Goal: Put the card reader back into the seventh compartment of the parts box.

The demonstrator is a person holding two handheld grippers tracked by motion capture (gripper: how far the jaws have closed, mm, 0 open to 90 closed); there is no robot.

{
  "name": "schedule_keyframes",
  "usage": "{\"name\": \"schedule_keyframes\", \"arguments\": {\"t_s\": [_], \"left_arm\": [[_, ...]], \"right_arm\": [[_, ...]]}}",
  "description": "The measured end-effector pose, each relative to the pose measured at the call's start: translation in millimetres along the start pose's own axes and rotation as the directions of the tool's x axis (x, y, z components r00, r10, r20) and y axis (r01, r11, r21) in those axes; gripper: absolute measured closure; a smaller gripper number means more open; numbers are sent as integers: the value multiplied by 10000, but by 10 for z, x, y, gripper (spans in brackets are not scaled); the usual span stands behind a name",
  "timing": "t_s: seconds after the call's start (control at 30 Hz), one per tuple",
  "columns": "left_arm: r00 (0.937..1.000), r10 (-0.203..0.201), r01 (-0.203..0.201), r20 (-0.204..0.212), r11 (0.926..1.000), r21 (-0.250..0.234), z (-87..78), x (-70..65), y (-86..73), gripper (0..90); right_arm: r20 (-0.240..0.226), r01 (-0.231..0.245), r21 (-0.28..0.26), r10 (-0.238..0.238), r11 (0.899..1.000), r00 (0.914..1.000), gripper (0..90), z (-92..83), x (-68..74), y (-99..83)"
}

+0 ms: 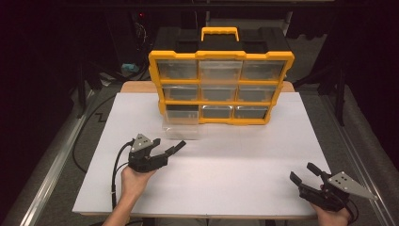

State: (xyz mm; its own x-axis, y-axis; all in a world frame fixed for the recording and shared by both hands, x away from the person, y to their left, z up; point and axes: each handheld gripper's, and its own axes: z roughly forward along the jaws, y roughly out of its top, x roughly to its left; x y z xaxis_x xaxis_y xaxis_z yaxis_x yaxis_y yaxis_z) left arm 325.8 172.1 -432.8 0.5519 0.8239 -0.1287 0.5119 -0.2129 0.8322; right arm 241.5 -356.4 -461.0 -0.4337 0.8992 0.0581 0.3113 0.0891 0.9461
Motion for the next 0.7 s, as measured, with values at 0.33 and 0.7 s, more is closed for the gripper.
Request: {"name": "schedule_keyframes", "arguments": {"t_s": [0.33, 0.7], "left_arm": [[9993, 194, -149, -328, 9913, 1308, 135, 45, 97, 375], [9976, 452, -310, -532, 9697, 2425, 246, 55, 193, 425]], "right_arm": [[-27, 23, -16, -23, 10000, 10000, 249, 7, 1, 1], [-31, 7, 44, -7, 10000, 10000, 249, 5, -1, 1]]}}
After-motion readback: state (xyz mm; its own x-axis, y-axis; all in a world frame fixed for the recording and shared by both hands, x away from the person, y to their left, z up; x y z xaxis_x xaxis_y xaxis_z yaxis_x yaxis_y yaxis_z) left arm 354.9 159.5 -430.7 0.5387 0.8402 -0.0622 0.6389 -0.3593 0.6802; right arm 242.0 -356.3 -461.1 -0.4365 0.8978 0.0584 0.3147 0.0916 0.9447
